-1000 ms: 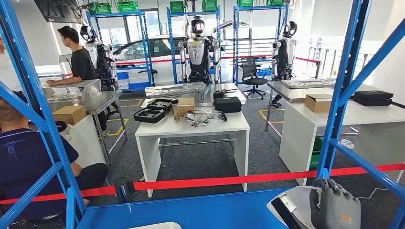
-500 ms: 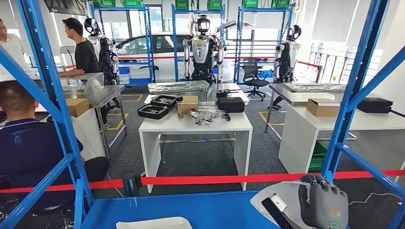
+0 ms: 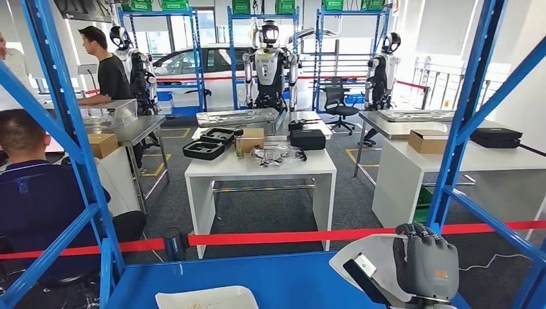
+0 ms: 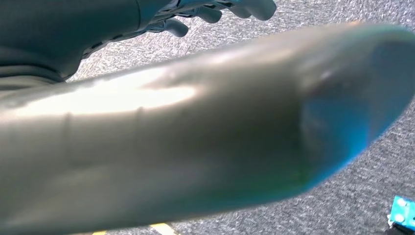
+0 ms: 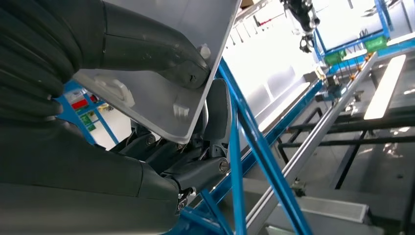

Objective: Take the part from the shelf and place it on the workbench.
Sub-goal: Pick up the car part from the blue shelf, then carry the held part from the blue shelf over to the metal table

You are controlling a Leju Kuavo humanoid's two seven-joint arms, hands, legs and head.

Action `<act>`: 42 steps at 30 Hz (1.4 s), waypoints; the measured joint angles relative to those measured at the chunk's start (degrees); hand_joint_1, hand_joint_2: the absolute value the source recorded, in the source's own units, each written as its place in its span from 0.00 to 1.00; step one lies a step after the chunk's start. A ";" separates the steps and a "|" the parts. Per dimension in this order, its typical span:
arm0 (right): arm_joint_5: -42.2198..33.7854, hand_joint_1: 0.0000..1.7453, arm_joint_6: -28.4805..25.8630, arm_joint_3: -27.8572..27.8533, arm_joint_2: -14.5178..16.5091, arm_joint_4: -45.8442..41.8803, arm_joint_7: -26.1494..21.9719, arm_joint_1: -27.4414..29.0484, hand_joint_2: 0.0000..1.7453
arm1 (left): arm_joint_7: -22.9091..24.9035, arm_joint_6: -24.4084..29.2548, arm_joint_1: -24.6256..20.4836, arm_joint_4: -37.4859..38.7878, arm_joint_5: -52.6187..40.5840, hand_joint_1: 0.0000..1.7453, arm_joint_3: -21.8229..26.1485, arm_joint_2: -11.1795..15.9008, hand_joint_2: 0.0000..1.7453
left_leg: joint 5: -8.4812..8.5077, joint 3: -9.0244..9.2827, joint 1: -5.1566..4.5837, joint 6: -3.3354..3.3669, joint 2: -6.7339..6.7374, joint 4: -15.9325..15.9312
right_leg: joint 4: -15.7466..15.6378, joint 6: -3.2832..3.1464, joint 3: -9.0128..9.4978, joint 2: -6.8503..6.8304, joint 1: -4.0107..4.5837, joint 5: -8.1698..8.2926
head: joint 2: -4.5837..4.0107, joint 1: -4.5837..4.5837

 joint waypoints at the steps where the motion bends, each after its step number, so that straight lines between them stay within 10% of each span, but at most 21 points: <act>1: 0.01 0.80 0.05 0.09 0.00 0.04 0.11 -0.46 1.00 | 0.01 0.01 0.01 0.00 -0.06 0.00 -0.01 0.01 0.00 | 0.13 -0.04 0.07 -0.19 0.00 -0.06 | 0.02 -0.18 -0.11 0.03 0.04 0.15 | 0.00 -0.02; 7: 0.43 0.80 0.76 1.19 0.04 0.11 0.57 -3.74 1.00 | 0.06 -0.02 0.11 0.02 -0.43 0.00 -0.01 0.52 0.00 | -8.03 -4.83 0.84 -2.86 -0.18 13.12 | -0.84 -1.81 -2.27 -0.26 -0.67 3.01 | 0.00 -0.65; 10: 0.55 0.80 0.82 1.43 0.04 0.06 0.73 -3.92 1.00 | 0.05 -0.15 0.07 0.02 -0.44 0.00 -0.01 0.62 0.00 | -5.06 0.67 1.07 -2.84 -0.22 5.66 | -0.63 -1.14 -3.09 -0.24 -0.88 3.71 | 0.00 -0.76; 12: 0.62 0.80 0.83 1.46 0.01 -0.27 0.92 -3.93 1.00 | -0.03 -0.37 0.00 0.01 -0.44 0.00 -0.01 0.63 0.00 | -3.77 4.09 0.90 -2.25 -0.42 0.06 | -0.52 -0.45 -3.39 -0.24 -0.80 4.09 | 0.00 -0.78; 16: 0.84 0.80 0.83 1.74 -0.38 -1.26 1.13 -3.54 1.00 | -0.80 -0.91 -0.03 0.00 -0.37 0.00 -0.01 0.66 0.00 | -2.67 4.18 0.69 -0.28 -0.48 -1.19 | -0.54 1.11 -3.84 -0.20 -0.81 4.57 | 0.00 -0.77; 22: 1.19 0.80 0.91 1.75 -1.97 -2.74 1.35 -2.31 1.00 | -1.02 -1.15 -0.10 -0.06 -0.45 0.00 -0.01 0.83 0.00 | -0.69 1.74 0.25 1.46 -0.14 -1.24 | 15.46 1.66 -9.70 -0.14 -0.62 -4.94 | 0.00 -0.72; 28: 1.19 0.80 0.95 1.75 -2.38 -3.94 1.38 -2.04 1.00 | -0.99 -1.19 -0.16 -0.05 -0.46 0.00 -0.01 0.74 0.00 | 0.65 0.25 -0.40 0.77 -0.05 -0.70 | -0.84 -0.85 1.03 -0.38 0.75 0.09 | 0.00 -0.81; 32: 1.19 0.80 1.01 1.75 -2.49 -4.23 1.38 -2.05 1.00 | -0.93 -1.20 -0.16 -0.02 -0.47 0.00 -0.01 0.82 0.00 | 0.44 -0.46 -0.41 -0.55 -0.10 -0.14 | -1.70 -1.87 0.55 -0.42 0.41 1.67 | 0.00 -0.94; 37: 1.27 0.80 2.38 1.75 -2.97 -5.65 1.48 -1.81 1.00 | -0.72 -1.21 -0.09 0.02 -0.43 0.00 -0.01 0.97 0.00 | -8.50 -5.47 0.54 -2.21 -0.27 14.18 | -1.96 -2.12 -1.82 -0.56 -0.24 3.75 | 0.00 -1.30; 39: 1.22 0.80 2.88 1.75 -3.61 -6.53 1.56 -1.63 1.00 | -0.59 -1.22 -0.08 0.02 -0.43 0.00 -0.01 0.97 0.00 | -7.37 -2.98 0.91 -2.59 -0.25 12.01 | -1.72 -1.63 -2.84 -0.55 -0.51 4.41 | 0.00 -1.35; 42: -0.28 0.80 3.16 1.75 -4.43 -7.87 1.16 -1.60 1.00 | -0.09 -1.17 -0.15 0.03 -0.46 0.00 -0.01 0.88 0.00 | -4.35 4.17 1.12 -2.55 -0.41 0.77 | -0.92 -0.64 -3.99 -0.57 -0.77 5.06 | 0.00 -1.46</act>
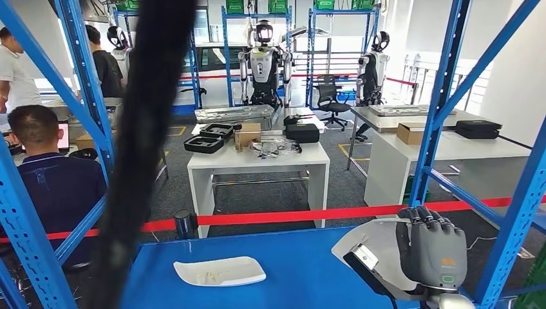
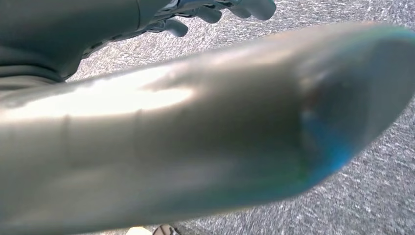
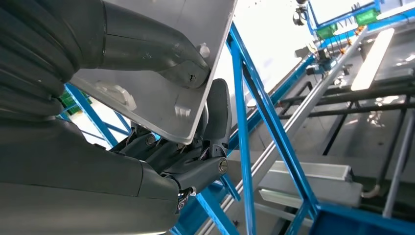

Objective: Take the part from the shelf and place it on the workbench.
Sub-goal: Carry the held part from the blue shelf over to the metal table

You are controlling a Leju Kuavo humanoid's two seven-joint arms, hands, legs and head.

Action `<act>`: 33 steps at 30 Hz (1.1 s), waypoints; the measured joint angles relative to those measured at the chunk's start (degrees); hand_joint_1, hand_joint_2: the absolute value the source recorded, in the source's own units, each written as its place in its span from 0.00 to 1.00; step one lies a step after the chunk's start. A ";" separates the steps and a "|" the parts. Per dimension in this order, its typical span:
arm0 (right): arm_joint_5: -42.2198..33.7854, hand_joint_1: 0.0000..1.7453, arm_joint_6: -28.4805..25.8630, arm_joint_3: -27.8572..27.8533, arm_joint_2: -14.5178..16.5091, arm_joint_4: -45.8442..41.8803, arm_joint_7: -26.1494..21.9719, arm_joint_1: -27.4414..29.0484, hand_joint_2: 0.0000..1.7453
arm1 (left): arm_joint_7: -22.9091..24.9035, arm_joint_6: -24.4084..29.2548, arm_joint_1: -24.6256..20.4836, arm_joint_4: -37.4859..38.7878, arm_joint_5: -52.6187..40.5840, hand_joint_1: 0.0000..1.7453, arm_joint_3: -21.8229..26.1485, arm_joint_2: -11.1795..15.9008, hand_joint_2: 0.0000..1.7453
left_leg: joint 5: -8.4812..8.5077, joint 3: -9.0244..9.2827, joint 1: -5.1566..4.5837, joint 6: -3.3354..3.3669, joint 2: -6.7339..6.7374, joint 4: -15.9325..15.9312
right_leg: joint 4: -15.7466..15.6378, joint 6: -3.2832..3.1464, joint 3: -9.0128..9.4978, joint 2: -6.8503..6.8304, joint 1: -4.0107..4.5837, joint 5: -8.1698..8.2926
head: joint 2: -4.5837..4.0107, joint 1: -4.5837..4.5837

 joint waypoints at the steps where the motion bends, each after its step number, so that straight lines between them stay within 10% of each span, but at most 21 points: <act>1: -0.88 0.80 0.09 0.01 -0.17 -0.36 -0.40 0.01 1.00 | 0.20 0.07 0.01 0.02 -0.05 0.00 0.00 -0.07 0.00 | 0.22 0.82 -0.09 0.35 -0.09 -1.66 | 0.14 0.38 -0.20 0.00 0.04 0.21 | 0.00 -0.03; 5: -2.69 0.80 0.69 0.02 -1.01 -1.75 -1.18 0.99 1.00 | 1.04 0.43 0.04 0.08 -0.47 0.00 0.00 -0.31 0.00 | 1.39 0.31 -0.33 2.52 -0.05 -2.06 | 0.31 2.03 -0.56 0.15 -0.15 0.31 | 0.00 -0.07; 9: -5.86 0.80 1.62 0.02 -2.86 -3.75 -2.32 2.63 1.00 | 1.09 0.51 0.15 0.09 -0.48 0.00 0.00 -0.56 0.00 | 3.15 -1.55 -0.38 3.79 0.10 -2.15 | 12.15 2.66 -4.90 0.37 -0.11 -8.19 | 0.00 -0.02; 11: -6.69 0.80 1.69 0.02 -3.46 -4.38 -2.75 3.48 1.00 | 1.15 0.49 0.19 0.14 -0.49 0.00 0.00 -0.69 0.00 | 3.91 -2.82 -0.60 3.87 0.11 -1.92 | 16.08 2.53 -5.32 0.40 0.03 -9.88 | 0.00 0.00; 15: -6.01 0.80 0.90 0.01 -3.85 -5.38 -2.25 4.06 1.00 | 1.83 0.48 0.15 0.21 -0.72 0.00 0.00 -1.07 0.00 | 5.04 -4.38 -0.85 3.43 0.12 -1.41 | 3.20 1.14 4.32 0.34 0.71 -6.15 | 0.01 -0.05; 17: -5.69 0.80 0.44 -0.08 -4.12 -5.63 -1.98 4.13 1.00 | 2.40 0.61 0.12 0.24 -1.13 0.00 -0.03 -1.23 0.00 | 5.60 -4.51 -0.84 2.80 0.12 -1.37 | -0.22 0.42 6.28 0.34 1.22 -5.69 | 0.01 -0.08; 20: -5.49 0.80 -0.22 -0.38 -4.36 -5.66 -2.02 4.40 1.00 | 3.03 1.08 0.20 0.27 -1.52 0.00 -0.09 -1.32 0.00 | 5.92 -4.96 -0.84 1.70 0.09 -1.37 | -0.92 -0.56 5.71 0.33 1.01 -4.40 | 0.02 -0.08; 24: -5.23 0.80 -0.57 -0.50 -4.36 -5.66 -2.13 4.81 1.00 | 2.83 1.21 0.26 0.27 -1.54 0.00 -0.09 -1.31 0.00 | -2.63 -8.14 -0.53 0.47 0.00 8.35 | -1.51 -1.44 3.55 0.23 0.52 -2.00 | 0.01 -0.44; 26: -5.17 0.80 -0.59 -0.50 -4.36 -5.65 -2.17 5.02 1.00 | 2.76 1.23 0.25 0.25 -1.45 0.00 -0.09 -1.24 0.00 | -4.35 -8.54 -0.36 0.01 0.01 13.17 | -1.31 -1.29 2.11 0.20 0.51 -1.08 | 0.02 -0.51; 31: -4.88 0.80 -1.07 -0.63 -4.27 -5.51 -2.54 4.46 1.00 | 2.57 1.83 -0.02 0.22 -0.38 0.00 -0.07 -1.21 0.00 | -0.54 2.00 -0.39 0.47 -0.08 -0.10 | -0.27 -0.13 -0.72 0.11 0.45 0.88 | 0.02 -0.58; 33: -4.41 0.80 -1.17 -0.70 -4.11 -5.49 -2.71 4.10 1.00 | 2.56 1.87 -0.09 0.25 -0.18 0.00 -0.07 -1.25 0.00 | -0.92 3.04 -0.72 1.33 -0.24 -2.44 | -0.23 0.61 -1.00 0.06 0.50 1.66 | 0.02 -0.58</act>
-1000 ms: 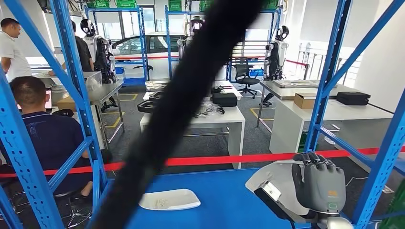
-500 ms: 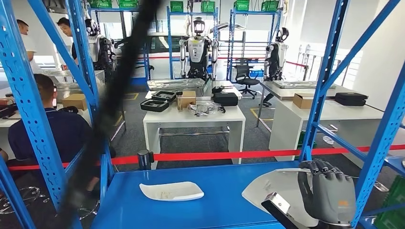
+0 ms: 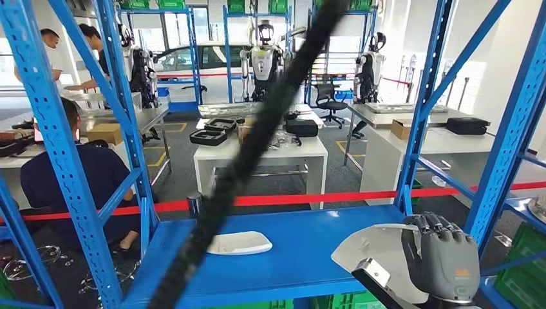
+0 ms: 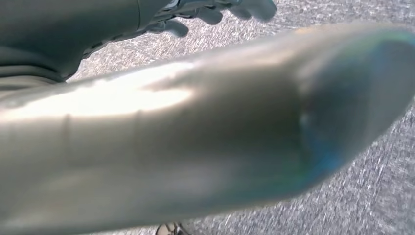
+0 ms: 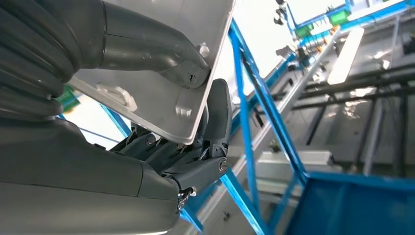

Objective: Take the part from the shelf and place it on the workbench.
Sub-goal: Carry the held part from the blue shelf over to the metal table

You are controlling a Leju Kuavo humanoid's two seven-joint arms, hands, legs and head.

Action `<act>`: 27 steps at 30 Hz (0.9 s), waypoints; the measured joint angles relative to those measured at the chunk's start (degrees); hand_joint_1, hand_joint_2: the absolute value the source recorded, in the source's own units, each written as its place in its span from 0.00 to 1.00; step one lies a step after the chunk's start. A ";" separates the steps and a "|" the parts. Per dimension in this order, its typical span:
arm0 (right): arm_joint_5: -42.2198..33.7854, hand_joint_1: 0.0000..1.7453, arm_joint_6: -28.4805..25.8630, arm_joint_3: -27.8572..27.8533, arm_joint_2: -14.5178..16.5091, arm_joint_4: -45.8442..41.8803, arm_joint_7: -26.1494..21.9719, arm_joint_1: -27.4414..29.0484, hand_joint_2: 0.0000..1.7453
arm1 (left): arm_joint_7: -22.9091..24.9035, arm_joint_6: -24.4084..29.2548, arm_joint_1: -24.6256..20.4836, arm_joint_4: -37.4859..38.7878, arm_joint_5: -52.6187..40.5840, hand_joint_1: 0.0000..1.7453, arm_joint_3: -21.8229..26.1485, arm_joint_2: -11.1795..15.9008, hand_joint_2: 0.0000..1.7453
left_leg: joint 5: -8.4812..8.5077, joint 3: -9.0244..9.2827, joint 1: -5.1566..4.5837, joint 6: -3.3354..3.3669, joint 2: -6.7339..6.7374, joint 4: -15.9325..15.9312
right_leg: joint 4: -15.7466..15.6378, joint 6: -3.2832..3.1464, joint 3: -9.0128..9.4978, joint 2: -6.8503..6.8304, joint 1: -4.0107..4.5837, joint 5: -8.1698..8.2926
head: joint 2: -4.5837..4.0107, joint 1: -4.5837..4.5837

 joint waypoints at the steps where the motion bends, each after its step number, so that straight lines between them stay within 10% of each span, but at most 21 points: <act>1: 0.22 0.80 -0.01 -0.01 0.07 0.02 -0.05 -0.10 1.00 | 0.01 0.00 0.03 0.02 -0.04 0.00 0.00 -0.07 0.00 | 0.40 -0.43 -0.02 0.56 -0.01 -0.01 | -0.14 0.39 -0.05 0.00 -0.03 0.41 | 0.00 0.01; 4: 0.43 0.80 -0.02 -0.06 0.10 0.10 -0.09 -0.27 1.00 | 0.03 0.00 0.00 0.02 -0.15 0.00 0.00 -0.22 0.00 | 2.06 -1.63 0.20 2.20 0.30 -0.37 | 2.73 1.33 -1.61 0.21 -0.25 -2.82 | 0.01 0.09; 8: 0.10 0.80 -0.05 -0.09 0.10 0.38 -0.18 -0.27 1.00 | -0.41 0.00 0.04 0.01 0.02 0.00 0.03 -0.26 0.00 | 4.48 -4.79 0.10 2.70 0.49 -0.03 | 15.88 1.86 -4.82 0.28 -0.30 -10.84 | 0.04 0.22; 10: -0.51 0.80 -0.20 -0.20 0.10 0.49 -0.50 -0.33 1.00 | -0.88 0.00 0.04 0.01 0.30 0.00 0.04 -0.26 0.00 | 5.42 -6.41 0.09 2.53 0.50 0.41 | 14.40 1.69 -1.98 0.28 -0.30 -8.92 | 0.04 0.24; 14: -0.80 0.80 -0.54 -0.30 0.16 0.56 -1.15 -1.58 1.00 | -0.82 0.01 -0.02 0.00 0.44 0.00 0.07 -0.24 0.00 | 7.01 -8.36 -0.07 1.47 0.43 1.15 | 0.80 0.56 7.41 0.36 0.08 -7.57 | 0.04 0.18; 18: -0.78 0.80 -0.55 -0.31 0.22 0.79 -1.31 -2.72 1.00 | -0.91 -0.18 0.05 -0.01 0.43 0.00 0.07 -0.02 0.00 | 7.28 -9.15 0.05 -0.01 0.34 1.44 | -0.39 -1.04 6.41 0.24 0.08 -6.26 | 0.06 0.00; 23: -0.74 0.80 -0.54 -0.31 0.39 0.86 -1.28 -2.88 1.00 | -1.22 -0.37 0.03 -0.02 0.48 0.00 0.07 0.32 0.00 | -3.22 -12.51 0.28 -1.11 0.28 15.49 | -0.59 -1.84 2.86 0.02 -0.12 -2.87 | 0.11 -0.29; 25: -0.68 0.80 -0.39 -0.31 0.56 0.93 -1.21 -2.88 1.00 | -1.50 -0.37 0.01 -0.02 0.65 0.00 0.07 0.43 0.00 | -1.44 -10.47 0.28 -1.12 0.29 15.87 | -0.44 -1.63 1.16 -0.02 -0.12 -1.59 | 0.12 -0.34; 27: -0.58 0.80 -0.10 -0.31 0.80 0.97 -1.02 -2.94 1.00 | -1.87 -0.38 -0.09 -0.03 0.92 0.00 0.07 0.49 0.00 | 0.49 -4.81 0.25 -0.74 0.27 8.87 | -0.15 -1.25 -0.27 -0.05 -0.09 -0.49 | 0.13 -0.39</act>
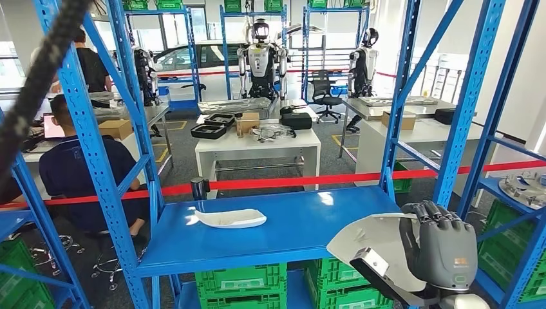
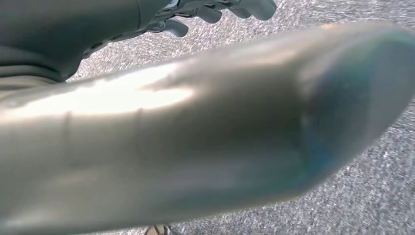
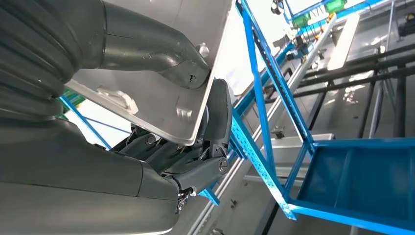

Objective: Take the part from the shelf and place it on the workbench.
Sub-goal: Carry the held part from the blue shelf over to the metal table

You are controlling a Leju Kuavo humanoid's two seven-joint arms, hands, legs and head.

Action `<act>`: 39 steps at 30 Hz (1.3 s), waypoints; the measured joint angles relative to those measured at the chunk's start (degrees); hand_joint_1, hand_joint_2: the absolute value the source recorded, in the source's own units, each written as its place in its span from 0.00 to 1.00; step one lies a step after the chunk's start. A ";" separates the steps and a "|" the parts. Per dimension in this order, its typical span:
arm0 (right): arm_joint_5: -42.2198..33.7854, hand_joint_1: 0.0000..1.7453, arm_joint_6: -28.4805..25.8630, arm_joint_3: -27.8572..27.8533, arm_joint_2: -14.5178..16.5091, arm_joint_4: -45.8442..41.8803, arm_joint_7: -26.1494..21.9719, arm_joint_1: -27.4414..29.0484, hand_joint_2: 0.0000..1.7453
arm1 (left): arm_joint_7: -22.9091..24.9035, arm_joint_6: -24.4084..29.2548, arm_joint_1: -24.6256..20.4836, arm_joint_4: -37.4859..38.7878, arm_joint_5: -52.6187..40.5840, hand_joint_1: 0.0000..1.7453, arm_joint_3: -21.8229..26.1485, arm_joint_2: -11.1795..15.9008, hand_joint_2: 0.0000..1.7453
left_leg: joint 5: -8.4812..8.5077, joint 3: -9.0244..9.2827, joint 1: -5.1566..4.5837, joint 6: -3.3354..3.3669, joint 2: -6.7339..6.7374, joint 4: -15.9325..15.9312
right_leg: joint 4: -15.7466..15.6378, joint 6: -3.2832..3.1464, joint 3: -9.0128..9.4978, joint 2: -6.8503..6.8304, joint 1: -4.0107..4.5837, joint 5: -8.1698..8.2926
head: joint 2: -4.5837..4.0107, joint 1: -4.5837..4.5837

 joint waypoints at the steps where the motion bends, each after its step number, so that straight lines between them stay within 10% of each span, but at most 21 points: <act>1: 0.04 0.80 0.13 0.00 0.10 0.00 0.16 -0.06 1.00 | -0.16 -0.01 -0.07 -0.01 0.14 0.00 0.00 0.01 0.00 | -0.11 2.93 -0.13 0.31 -0.04 -4.06 | 0.15 0.26 -0.46 -0.02 0.03 0.48 | 0.01 -0.01; 3: 0.12 0.80 0.26 0.00 0.27 0.01 0.34 -0.21 1.00 | -0.31 -0.10 -0.16 0.00 0.31 0.00 0.01 0.01 0.00 | -1.13 5.69 -0.45 1.03 -0.15 -8.82 | 0.15 0.94 -0.77 -0.12 0.07 1.44 | 0.01 0.01; 6: 0.15 0.80 0.39 0.00 0.32 0.04 0.46 -0.26 1.00 | -0.29 -0.20 -0.11 0.02 0.56 0.00 0.06 -0.07 0.00 | 0.06 4.69 -0.44 2.44 0.02 -9.40 | 0.22 2.07 -1.16 -0.06 -0.05 1.59 | 0.01 0.02; 11: 0.08 0.80 0.58 -0.02 0.26 0.09 0.57 0.30 1.00 | 0.13 -0.21 -0.03 0.00 0.61 0.00 0.37 -0.10 0.00 | 3.53 1.06 -0.20 3.54 0.52 -9.35 | 14.19 3.20 -4.65 0.23 -0.23 -9.68 | 0.01 0.18; 13: 0.03 0.80 0.69 -0.02 0.25 0.09 0.58 0.83 1.00 | 0.28 -0.21 0.01 0.02 0.60 0.00 0.50 -0.15 0.00 | 4.73 -0.91 -0.17 3.35 0.54 -8.91 | 15.74 3.25 -3.02 0.26 -0.25 -8.15 | 0.01 0.22; 15: 0.01 0.80 0.73 -0.06 0.25 0.09 0.58 0.97 1.00 | 0.33 -0.21 0.00 0.03 0.59 0.00 0.69 -0.22 0.00 | 5.62 -2.56 -0.15 2.97 0.55 -8.27 | 9.76 3.06 2.13 0.27 -0.27 -6.01 | 0.01 0.26; 18: -0.03 0.80 0.88 -0.37 0.26 0.08 0.59 0.93 1.00 | 0.02 -0.33 -0.07 0.01 0.57 0.00 0.85 -0.26 0.00 | 6.55 -3.67 -0.30 2.01 0.48 -7.68 | 0.66 2.01 7.90 0.40 0.11 -7.78 | 0.01 0.21; 25: -0.11 0.80 1.44 -0.87 0.27 0.09 0.60 0.87 1.00 | -1.73 -2.80 -0.05 -0.01 0.41 0.00 0.87 -0.01 0.00 | 4.17 -4.35 -0.59 2.88 0.56 -8.46 | -0.41 0.84 7.06 0.35 0.17 -6.50 | 0.01 0.05; 28: -0.36 0.80 1.93 -0.90 0.28 0.14 0.58 1.01 1.00 | -1.85 -3.00 0.01 -0.02 0.45 0.00 0.87 0.17 0.00 | 8.18 -4.43 -0.55 4.02 0.39 -9.27 | -0.24 0.34 6.52 0.38 0.44 -5.86 | 0.01 0.00; 32: -0.90 0.80 2.25 -0.93 0.28 0.28 0.55 1.19 1.00 | -2.03 -3.31 0.03 -0.01 0.40 0.00 0.87 0.22 0.00 | 10.25 -4.62 -0.28 1.44 0.31 -9.98 | -0.02 0.14 5.80 0.36 0.57 -5.60 | 0.01 -0.01; 39: -2.18 0.80 3.03 -1.30 0.28 0.28 0.43 1.68 1.00 | -2.62 -3.86 0.04 -0.01 0.12 0.00 0.87 0.23 0.00 | 10.18 -4.85 -0.25 1.18 0.27 -10.02 | -0.02 0.14 5.61 0.31 0.58 -5.59 | 0.01 -0.01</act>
